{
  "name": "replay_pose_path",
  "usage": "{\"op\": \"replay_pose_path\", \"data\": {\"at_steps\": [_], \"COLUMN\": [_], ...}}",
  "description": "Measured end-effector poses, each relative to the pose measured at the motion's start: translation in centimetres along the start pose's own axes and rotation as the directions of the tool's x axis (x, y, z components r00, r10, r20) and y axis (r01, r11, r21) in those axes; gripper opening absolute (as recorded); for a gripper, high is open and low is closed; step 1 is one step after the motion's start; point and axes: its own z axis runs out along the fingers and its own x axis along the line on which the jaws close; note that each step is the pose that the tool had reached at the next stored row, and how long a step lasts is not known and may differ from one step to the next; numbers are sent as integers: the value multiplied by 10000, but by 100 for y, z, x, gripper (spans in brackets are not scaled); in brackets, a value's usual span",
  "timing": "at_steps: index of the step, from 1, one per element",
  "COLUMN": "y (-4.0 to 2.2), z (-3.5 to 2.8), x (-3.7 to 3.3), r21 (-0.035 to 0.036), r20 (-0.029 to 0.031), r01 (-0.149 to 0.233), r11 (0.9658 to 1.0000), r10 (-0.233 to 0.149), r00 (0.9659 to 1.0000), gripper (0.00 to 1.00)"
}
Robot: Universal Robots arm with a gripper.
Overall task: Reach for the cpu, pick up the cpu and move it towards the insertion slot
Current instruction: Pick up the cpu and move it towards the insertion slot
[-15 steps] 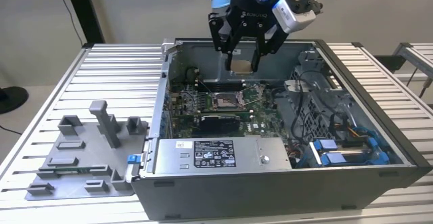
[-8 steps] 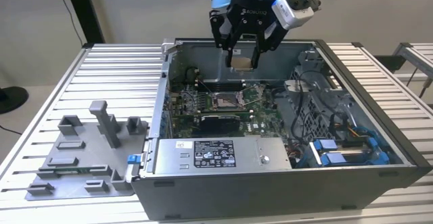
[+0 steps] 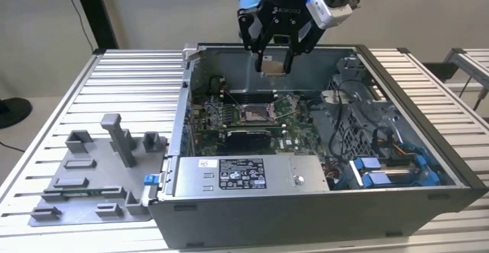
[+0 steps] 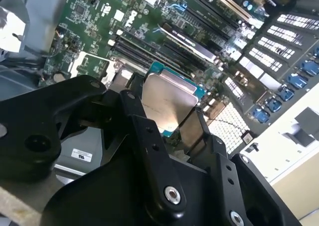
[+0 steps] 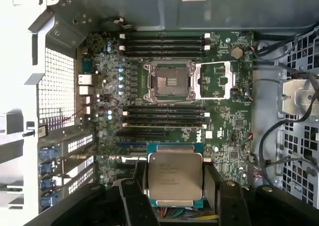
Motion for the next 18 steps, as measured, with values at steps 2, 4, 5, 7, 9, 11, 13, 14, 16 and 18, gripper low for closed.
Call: {"op": "replay_pose_path", "data": {"at_steps": [2,4,5,7,9,11,13,14,16,18], "y": [33,65,80,108,138,165,191,204,228,250], "z": [2,4,5,7,10,11,14,15,17,19], "x": [-6,-12,-16,-21,-27,-34,-39,-42,-48,-54], "r21": [-1,0,0,0,-1,0,0,-1,0,-1], "r20": [0,0,0,0,0,-1,0,0,0,0], "r01": [0,0,0,0,0,0,0,0,0,0], "r11": [10000,10000,10000,10000,10000,10000,10000,10000,10000,10000], "r10": [0,0,0,0,0,0,0,0,0,0], "r00": [10000,10000,10000,10000,10000,10000,10000,10000,10000,10000], "gripper": [0,0,0,0,0,0,0,0,0,0]}}
